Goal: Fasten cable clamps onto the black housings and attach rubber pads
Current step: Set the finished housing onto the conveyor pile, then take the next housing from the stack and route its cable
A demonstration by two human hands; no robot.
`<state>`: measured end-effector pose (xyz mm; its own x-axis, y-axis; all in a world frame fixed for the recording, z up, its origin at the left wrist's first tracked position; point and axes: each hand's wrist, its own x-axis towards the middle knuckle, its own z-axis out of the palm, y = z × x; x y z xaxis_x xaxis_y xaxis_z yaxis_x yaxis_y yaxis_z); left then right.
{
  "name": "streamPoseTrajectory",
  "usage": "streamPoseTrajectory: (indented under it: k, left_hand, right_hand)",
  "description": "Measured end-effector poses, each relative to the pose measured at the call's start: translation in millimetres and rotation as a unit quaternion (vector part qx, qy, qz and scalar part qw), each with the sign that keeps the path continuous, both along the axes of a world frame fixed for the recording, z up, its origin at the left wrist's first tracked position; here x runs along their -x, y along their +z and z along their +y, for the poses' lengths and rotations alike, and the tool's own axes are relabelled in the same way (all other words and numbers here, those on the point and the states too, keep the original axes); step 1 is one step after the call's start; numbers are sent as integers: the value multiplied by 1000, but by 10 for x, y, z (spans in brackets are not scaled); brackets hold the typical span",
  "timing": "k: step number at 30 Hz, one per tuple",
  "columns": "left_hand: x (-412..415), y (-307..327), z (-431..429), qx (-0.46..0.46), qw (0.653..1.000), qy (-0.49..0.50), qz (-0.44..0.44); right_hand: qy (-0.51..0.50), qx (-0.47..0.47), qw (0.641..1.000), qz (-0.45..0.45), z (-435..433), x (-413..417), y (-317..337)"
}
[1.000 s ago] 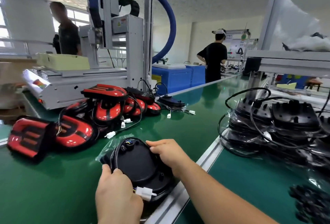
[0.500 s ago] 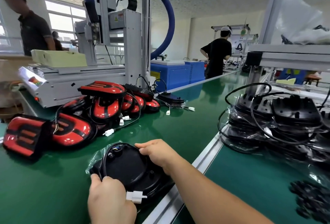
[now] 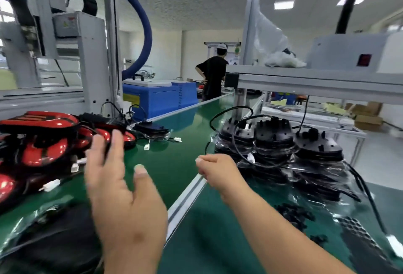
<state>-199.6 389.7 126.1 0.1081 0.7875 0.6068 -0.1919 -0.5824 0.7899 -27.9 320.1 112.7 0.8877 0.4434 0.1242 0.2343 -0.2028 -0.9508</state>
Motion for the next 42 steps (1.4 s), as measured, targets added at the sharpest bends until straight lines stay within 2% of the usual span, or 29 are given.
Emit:
streamPoseTrajectory:
  k: [1,3,8,15,22,28,33,34,36,38,39,42]
  left_hand:
    - [-166,0,-124,1,998,-57,-1]
    - [-497,120,-581,-9,985,-160,68]
    - [-1168,107,-1111,-4,946,-296,132]
    - [-1857,120,-1727,41,888,-417,189]
    - [-2370,117,-2032,136,851,-455,223]
    - [-2645,57,-2104,217,845,-411,264]
    - [-2772,68,-2106,216,841,-402,291]
    - [-2766,75,-2090,198,848,-396,293]
    - [-2735,113,-1987,117,889,-348,275]
    - [-2715,195,-1787,-12,943,-242,228]
    - [-2710,257,-1668,-68,959,-179,211]
    - [-2787,455,-1247,-124,959,-47,251]
  right_hand:
    - [-23,-12,1000,9,-171,-82,27]
    - [-65,-41,997,18,-506,-216,57]
    - [-109,-38,993,25,-1201,-340,84]
    - [-153,-46,986,37,-1849,-481,102]
    - [-249,-91,964,26,-2182,-726,32]
    - [-371,-154,916,26,-2416,-970,34]
    - [-427,-121,896,-10,-2449,-1144,137]
    - [-432,-107,895,-25,-2433,-1174,162]
    - [-437,-95,893,-57,-2388,-1205,207]
    - [-425,-96,896,-82,-2320,-1206,241]
    - [-411,-99,902,-89,-2282,-1196,252]
    - [-377,-94,916,-105,-2133,-1128,272]
